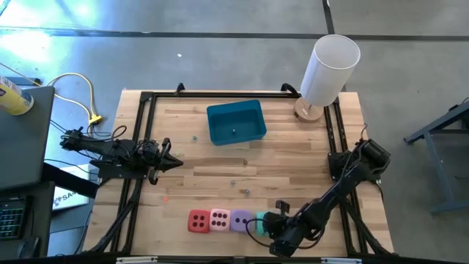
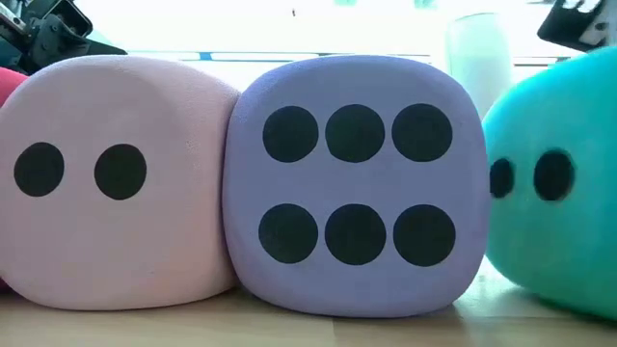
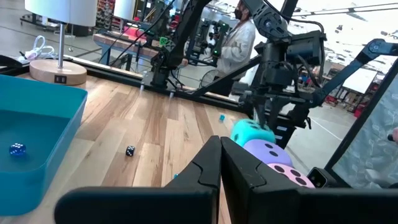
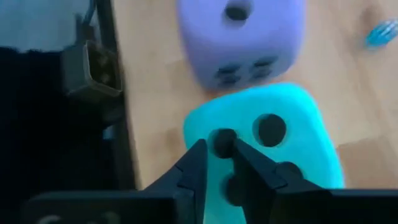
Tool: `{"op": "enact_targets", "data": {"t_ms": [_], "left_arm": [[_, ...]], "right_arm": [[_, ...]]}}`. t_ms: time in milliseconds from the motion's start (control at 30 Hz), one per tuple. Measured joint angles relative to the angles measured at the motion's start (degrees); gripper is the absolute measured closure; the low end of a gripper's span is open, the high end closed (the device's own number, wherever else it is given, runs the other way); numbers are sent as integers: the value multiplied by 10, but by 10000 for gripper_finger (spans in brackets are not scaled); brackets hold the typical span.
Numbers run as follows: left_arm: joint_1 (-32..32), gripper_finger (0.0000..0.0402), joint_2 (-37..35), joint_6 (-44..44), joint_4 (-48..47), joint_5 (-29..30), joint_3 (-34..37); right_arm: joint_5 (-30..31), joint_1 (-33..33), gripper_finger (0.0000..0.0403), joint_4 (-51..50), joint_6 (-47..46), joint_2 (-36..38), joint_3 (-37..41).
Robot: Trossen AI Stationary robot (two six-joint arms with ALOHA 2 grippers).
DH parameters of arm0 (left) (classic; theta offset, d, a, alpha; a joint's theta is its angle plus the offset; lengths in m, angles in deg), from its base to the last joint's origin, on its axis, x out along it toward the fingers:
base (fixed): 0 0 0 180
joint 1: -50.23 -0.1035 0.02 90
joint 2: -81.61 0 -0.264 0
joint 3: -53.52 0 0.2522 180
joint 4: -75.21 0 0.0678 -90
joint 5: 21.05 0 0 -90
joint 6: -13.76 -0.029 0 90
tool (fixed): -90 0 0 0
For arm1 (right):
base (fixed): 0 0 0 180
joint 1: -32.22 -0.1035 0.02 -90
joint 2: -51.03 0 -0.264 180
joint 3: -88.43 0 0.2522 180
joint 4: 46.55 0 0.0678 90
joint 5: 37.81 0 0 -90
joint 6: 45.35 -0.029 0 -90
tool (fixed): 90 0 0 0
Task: Pick & Place Dice
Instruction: Put the large blue dice into the blue bin
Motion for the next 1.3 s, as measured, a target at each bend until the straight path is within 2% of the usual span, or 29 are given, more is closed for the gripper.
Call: {"op": "enact_targets", "data": {"t_ms": [200,533,767,967,1300], "left_arm": [[0,401,0,0,0,0,0],[0,401,0,0,0,0,0],[0,401,0,-2,0,0,0],[0,401,0,-2,0,0,0],[0,401,0,-2,0,0,0]], "right_arm": [[-9,3,397,-7,5,-5,0],[29,2,400,-3,25,-2,1],[54,5,393,-4,20,26,3],[55,4,335,1,4,38,2],[51,4,167,-1,-46,39,1]]}}
